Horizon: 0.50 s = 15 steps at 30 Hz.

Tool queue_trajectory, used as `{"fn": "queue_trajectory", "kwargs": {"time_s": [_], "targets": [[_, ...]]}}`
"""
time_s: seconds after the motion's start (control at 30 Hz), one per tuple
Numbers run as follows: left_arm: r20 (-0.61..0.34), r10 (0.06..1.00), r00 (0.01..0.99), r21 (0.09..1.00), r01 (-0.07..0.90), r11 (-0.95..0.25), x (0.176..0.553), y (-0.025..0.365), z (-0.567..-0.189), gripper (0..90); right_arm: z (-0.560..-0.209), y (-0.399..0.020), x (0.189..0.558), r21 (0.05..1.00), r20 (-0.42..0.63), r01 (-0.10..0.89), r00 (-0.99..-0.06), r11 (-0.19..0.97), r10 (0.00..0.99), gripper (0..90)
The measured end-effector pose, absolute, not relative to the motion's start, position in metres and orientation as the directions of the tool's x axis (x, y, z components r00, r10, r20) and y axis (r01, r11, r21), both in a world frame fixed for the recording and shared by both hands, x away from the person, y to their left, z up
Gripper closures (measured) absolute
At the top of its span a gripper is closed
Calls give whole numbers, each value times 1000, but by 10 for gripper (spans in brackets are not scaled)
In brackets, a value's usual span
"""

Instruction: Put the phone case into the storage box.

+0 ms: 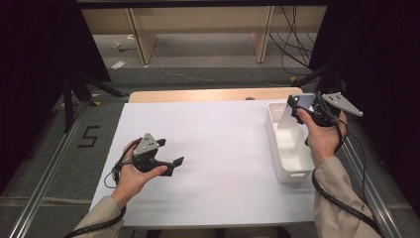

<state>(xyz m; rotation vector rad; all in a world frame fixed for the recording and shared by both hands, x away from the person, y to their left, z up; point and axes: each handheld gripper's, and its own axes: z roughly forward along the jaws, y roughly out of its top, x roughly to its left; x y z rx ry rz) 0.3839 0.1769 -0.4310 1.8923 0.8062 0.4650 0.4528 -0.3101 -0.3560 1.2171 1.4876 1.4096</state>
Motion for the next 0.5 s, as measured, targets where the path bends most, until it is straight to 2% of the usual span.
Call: {"fn": "queue_trajectory", "kwargs": {"time_s": [0.5], "targets": [[-30,710,704,897,332,-291,384,177,-431,71,-355,-309,458,988,83,146,-280,-43,956,185]]}}
